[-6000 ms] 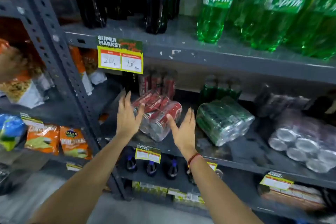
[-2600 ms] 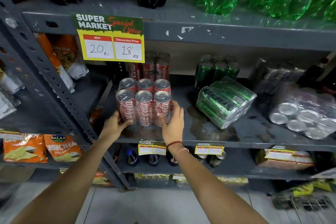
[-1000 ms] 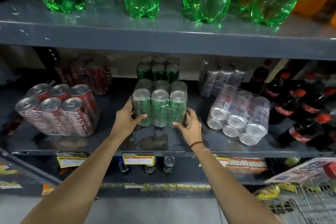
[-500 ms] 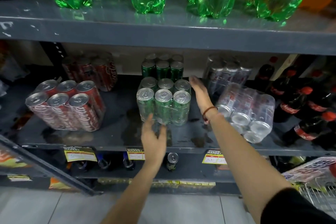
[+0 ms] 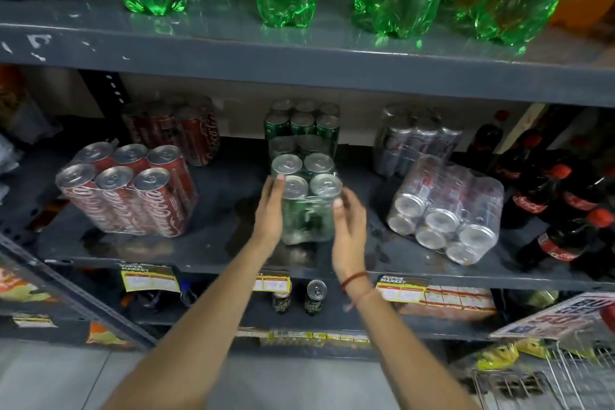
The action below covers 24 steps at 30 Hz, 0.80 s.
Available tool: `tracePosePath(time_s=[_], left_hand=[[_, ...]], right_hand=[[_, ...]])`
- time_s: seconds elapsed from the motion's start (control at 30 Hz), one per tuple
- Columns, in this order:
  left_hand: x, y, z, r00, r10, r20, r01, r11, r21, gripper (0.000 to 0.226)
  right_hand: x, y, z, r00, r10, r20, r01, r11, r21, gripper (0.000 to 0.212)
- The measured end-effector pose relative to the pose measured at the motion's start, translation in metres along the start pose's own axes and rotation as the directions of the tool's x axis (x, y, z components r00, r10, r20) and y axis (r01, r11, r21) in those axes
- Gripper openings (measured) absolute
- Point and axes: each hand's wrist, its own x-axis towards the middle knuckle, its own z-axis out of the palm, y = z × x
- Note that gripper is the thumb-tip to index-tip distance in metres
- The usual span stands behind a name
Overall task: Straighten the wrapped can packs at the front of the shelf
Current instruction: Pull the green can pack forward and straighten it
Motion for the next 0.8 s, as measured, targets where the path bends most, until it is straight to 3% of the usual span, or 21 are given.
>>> tracePosePath(time_s=[0.13,0.2,0.37,0.47,0.53,0.67,0.8], left_hand=[[0.022,0.024,-0.018,0.992,-0.033,0.121,0.023,0.996,0.085,0.038],[0.029,0.030,-0.025,0.994,-0.053,0.100,0.035,0.985,0.170,0.028],[0.003,0.017,-0.021,0.984,0.046,-0.171,-0.025,0.992,0.126,0.060],[-0.034,-0.004,-0.003,0.946,0.099,-0.309,-0.094,0.995,0.031,0.062],[-0.055,-0.019,0.012,0.962,0.130,-0.240,-0.121,0.991,0.052,0.075],[-0.051,-0.029,0.027,0.985,0.099,-0.142,-0.084,0.990,0.109,0.107],[-0.025,-0.011,0.022,0.984,0.072,-0.166,-0.053,0.992,0.112,0.100]], right_hand=[[-0.049,0.005,0.026,0.994,-0.099,0.043,0.102,0.992,-0.076,0.074],[-0.049,0.007,0.032,0.994,-0.096,0.042,0.099,0.993,-0.066,0.065],[0.010,-0.010,0.011,0.976,-0.074,-0.205,0.056,0.994,-0.097,0.050],[0.063,-0.021,-0.009,0.991,0.009,-0.134,-0.038,0.975,-0.217,0.051],[0.090,-0.022,-0.017,0.991,0.137,-0.001,-0.134,0.964,-0.230,0.059],[0.110,-0.013,-0.016,0.919,0.321,0.229,-0.283,0.941,-0.186,0.066],[0.090,0.008,-0.006,0.951,0.287,0.115,-0.266,0.950,-0.165,0.075]])
